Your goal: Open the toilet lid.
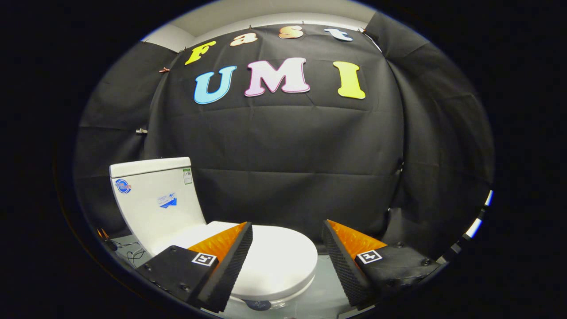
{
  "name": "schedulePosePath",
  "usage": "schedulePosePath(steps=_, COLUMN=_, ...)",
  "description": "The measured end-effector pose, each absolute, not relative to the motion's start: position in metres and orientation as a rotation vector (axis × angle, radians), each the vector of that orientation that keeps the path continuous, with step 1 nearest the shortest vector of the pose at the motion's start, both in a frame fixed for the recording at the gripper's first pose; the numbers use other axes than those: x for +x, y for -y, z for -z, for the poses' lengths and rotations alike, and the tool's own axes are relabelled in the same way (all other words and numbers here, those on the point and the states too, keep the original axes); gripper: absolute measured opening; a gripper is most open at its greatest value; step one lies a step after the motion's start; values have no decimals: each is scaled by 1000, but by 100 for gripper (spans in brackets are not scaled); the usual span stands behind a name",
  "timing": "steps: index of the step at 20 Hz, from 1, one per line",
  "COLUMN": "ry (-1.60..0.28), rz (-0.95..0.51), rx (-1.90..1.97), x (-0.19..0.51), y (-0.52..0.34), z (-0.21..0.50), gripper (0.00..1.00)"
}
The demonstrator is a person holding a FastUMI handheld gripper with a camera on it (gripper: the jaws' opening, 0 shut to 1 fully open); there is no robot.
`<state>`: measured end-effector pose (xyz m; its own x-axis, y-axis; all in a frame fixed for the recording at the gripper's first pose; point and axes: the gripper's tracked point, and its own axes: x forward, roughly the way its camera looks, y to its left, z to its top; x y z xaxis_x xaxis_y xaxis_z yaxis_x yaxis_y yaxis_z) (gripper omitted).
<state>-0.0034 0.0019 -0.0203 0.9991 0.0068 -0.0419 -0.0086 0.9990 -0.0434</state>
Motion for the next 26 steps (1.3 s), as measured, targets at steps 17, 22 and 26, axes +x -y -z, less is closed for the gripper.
schedulePosePath(steps=17, ry=-434, rz=7, rx=129, x=-55, y=-21, z=162, gripper=99)
schedulePosePath(steps=22, ry=-576, rz=74, rx=354, x=-63, y=-13, z=211, gripper=100)
schedulePosePath(steps=26, ry=-613, rz=99, rx=484, x=-58, y=-15, z=236, gripper=96)
